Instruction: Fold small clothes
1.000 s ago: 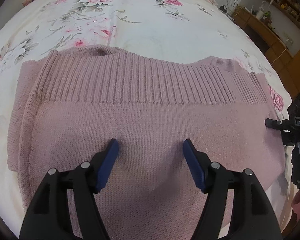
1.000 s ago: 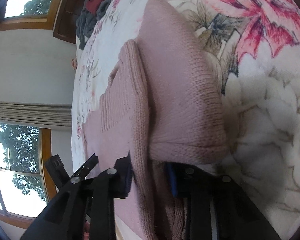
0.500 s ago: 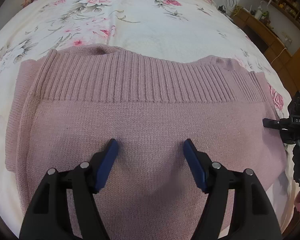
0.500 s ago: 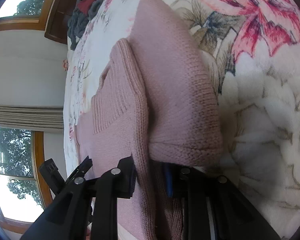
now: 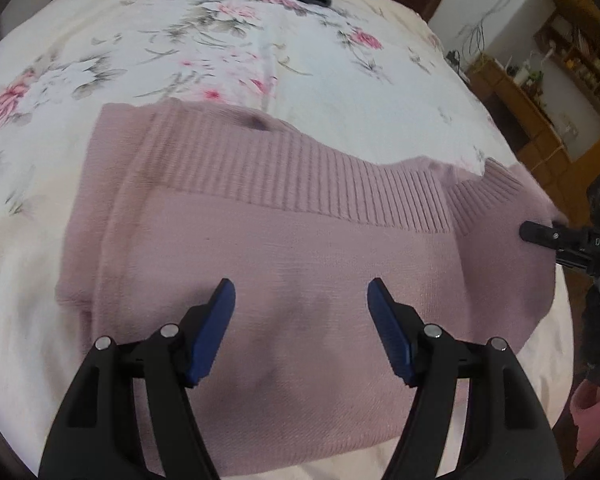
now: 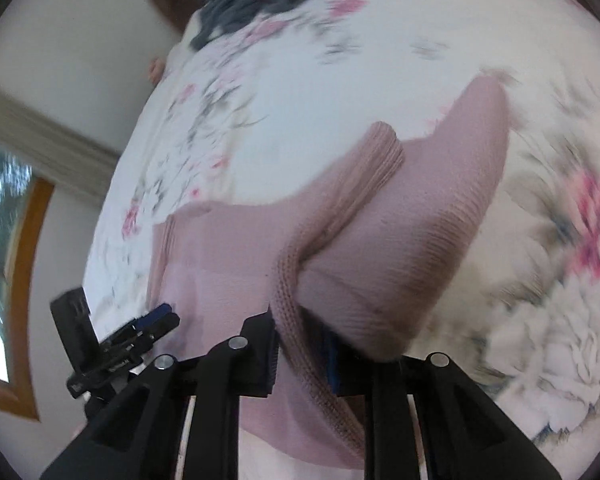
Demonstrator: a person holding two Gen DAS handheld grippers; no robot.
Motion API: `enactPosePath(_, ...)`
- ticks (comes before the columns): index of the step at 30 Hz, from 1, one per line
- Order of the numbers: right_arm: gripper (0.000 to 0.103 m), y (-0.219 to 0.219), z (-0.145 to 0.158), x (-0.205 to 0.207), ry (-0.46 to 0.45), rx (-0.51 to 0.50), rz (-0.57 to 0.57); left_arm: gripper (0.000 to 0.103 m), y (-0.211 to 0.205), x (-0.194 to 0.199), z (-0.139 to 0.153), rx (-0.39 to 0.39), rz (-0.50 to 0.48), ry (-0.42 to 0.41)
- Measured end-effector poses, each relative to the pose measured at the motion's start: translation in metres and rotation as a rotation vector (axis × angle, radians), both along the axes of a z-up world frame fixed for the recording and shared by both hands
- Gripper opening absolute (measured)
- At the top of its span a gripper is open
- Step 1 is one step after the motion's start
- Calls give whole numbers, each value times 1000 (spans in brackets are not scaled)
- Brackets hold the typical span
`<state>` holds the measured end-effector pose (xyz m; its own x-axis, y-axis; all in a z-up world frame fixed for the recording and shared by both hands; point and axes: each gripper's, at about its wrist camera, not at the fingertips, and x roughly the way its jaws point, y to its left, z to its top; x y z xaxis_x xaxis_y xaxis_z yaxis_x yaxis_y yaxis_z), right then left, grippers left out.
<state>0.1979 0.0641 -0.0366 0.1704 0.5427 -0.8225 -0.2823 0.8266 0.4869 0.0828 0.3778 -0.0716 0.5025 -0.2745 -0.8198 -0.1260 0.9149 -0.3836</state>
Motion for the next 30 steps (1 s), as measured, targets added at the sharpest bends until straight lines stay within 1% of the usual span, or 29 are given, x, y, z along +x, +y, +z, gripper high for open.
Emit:
enactPosePath(5,19,55,-2,-8,-22,-98,94,68,13,-2,2,-29,24,-10)
enactPosePath(10,19,88,-22,-21,-22,-155,180,68,16,-2,1,-66,27,-17)
enactPosePath(11,21,95,-27,-23,-17,-168,193,68,17,-2,1,-72,28,-17)
enactPosePath(13,28,102,-32,-23,0,-168,202,68,18,0,1,-97,31,-17)
enactPosePath(15,41,105,-37,-21,42,-127,209,68,20,1,0,-130,35,-14)
enactPosePath(16,43,105,-39,-20,62,-104,211,68,20,1,0,-148,37,-15)
enactPosePath(17,48,106,-40,-20,72,-89,212,68,20,2,0,-172,40,-16)
enactPosePath(18,50,104,-41,-20,82,-70,210,68,20,2,0,-187,40,-17)
enactPosePath(22,50,87,-32,-13,119,-1,181,68,14,5,2,-246,33,-19)
enactPosePath(24,50,71,-22,-6,133,48,137,68,9,7,3,-268,25,-21)
enactPosePath(26,50,55,-9,1,129,103,100,68,3,9,6,-298,18,-29)
enactPosePath(30,50,27,9,11,100,128,49,68,-8,17,8,-355,1,-39)
